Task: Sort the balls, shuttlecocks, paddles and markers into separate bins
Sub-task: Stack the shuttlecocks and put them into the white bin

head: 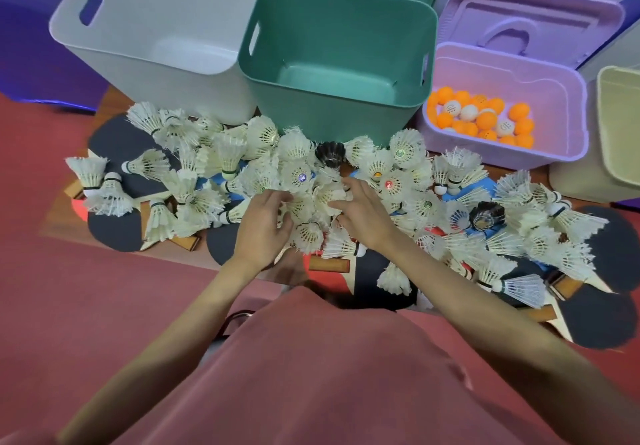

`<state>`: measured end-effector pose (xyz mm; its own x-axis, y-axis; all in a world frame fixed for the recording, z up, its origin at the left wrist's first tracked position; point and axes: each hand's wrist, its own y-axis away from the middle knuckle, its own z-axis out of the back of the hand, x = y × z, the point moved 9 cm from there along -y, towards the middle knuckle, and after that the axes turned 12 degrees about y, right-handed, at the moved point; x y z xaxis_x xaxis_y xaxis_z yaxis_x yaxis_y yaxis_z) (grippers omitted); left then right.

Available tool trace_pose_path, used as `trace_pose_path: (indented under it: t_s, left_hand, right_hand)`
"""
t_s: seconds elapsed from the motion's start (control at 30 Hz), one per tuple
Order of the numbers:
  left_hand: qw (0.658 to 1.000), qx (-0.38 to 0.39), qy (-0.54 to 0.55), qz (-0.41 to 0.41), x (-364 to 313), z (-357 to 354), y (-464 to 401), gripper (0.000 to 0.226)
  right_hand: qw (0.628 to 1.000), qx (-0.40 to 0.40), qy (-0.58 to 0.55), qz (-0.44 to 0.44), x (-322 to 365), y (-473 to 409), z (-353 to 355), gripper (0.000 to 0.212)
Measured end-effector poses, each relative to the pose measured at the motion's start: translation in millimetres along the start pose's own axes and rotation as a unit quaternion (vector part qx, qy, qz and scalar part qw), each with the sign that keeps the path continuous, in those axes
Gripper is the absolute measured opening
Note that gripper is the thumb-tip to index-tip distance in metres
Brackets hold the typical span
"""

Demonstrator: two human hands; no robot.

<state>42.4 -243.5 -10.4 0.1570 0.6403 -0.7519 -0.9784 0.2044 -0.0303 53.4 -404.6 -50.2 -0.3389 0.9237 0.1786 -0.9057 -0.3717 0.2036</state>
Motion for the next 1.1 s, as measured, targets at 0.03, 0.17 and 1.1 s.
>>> trace_pose_path:
  t_s: [0.03,0.17,1.1]
  left_hand:
    - [1.000,0.006,0.001,-0.003,1,1,-1,0.025]
    - [0.999,0.033,-0.006,-0.013,7,2,-3,0.025]
    - [0.977,0.099,0.189,0.008,-5,-3,-33,0.050]
  right_hand:
    - [1.000,-0.007,0.004,-0.006,-1,-1,0,0.035]
    - [0.998,-0.065,0.012,-0.018,-3,2,8,0.019]
    - [0.823,-0.049,-0.539,-0.170,-13,-3,50,0.032]
